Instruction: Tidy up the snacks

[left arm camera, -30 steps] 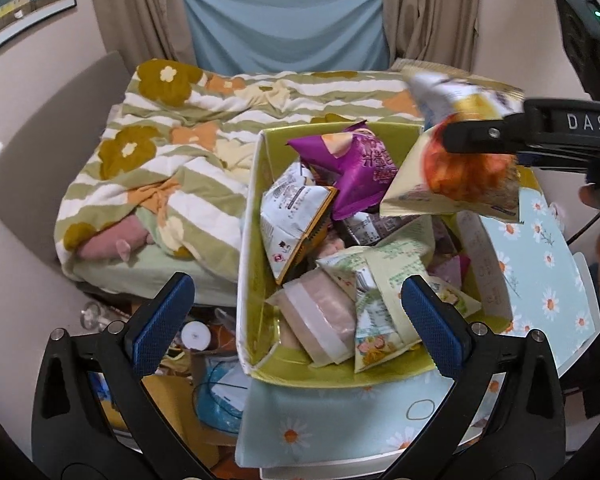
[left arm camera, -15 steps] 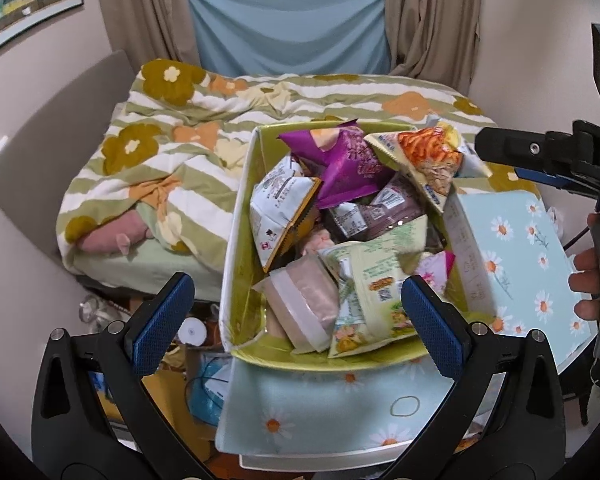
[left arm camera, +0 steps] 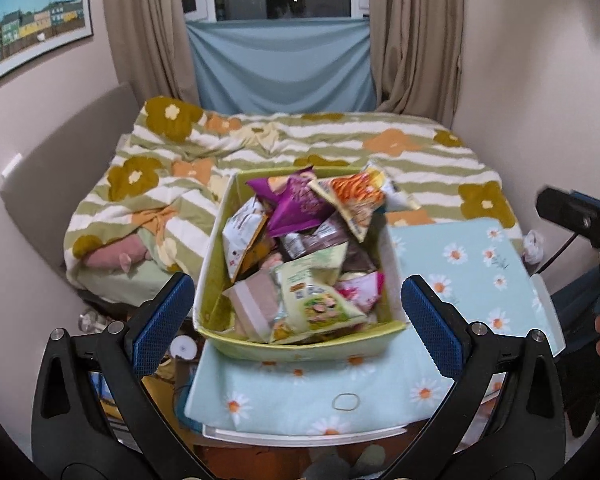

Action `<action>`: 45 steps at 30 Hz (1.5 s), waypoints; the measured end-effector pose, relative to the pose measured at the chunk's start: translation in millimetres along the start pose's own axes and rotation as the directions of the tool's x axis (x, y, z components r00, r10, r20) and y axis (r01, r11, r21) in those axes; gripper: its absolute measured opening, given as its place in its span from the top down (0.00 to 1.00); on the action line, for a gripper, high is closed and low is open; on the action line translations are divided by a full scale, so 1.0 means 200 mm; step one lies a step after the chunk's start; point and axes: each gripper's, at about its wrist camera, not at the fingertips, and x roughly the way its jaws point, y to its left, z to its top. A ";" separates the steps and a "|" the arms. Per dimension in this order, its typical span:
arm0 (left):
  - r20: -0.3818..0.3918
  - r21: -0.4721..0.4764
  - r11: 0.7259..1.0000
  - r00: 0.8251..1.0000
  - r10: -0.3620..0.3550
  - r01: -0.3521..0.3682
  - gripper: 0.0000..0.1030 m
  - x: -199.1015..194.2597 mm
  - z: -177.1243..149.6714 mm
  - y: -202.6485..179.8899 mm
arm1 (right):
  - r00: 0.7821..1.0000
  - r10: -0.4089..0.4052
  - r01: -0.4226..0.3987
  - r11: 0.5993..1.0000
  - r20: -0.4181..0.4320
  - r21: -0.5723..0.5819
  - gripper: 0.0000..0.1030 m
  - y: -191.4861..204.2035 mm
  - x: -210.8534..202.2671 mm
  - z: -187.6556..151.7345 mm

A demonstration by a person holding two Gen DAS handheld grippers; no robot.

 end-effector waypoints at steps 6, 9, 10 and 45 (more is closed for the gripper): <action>0.050 -0.005 1.000 0.999 -0.003 0.004 0.00 -0.14 -0.04 -0.09 | 0.990 -0.132 0.133 0.991 0.050 -0.013 0.00 -0.06 -0.22 -0.12; 0.065 -0.005 1.000 0.998 -0.003 0.004 0.00 -0.18 -0.07 -0.12 | 0.978 -0.199 0.200 0.980 0.065 -0.017 0.00 -0.09 -0.28 -0.17; 0.073 -0.005 1.000 0.997 0.000 0.001 0.00 -0.20 -0.08 -0.14 | 0.975 -0.211 0.213 0.977 0.068 -0.017 0.00 -0.09 -0.29 -0.18; 0.127 0.022 1.000 0.992 -0.004 0.001 0.00 -0.31 -0.12 -0.22 | 0.958 -0.269 0.270 0.963 0.102 0.011 0.00 -0.13 -0.37 -0.28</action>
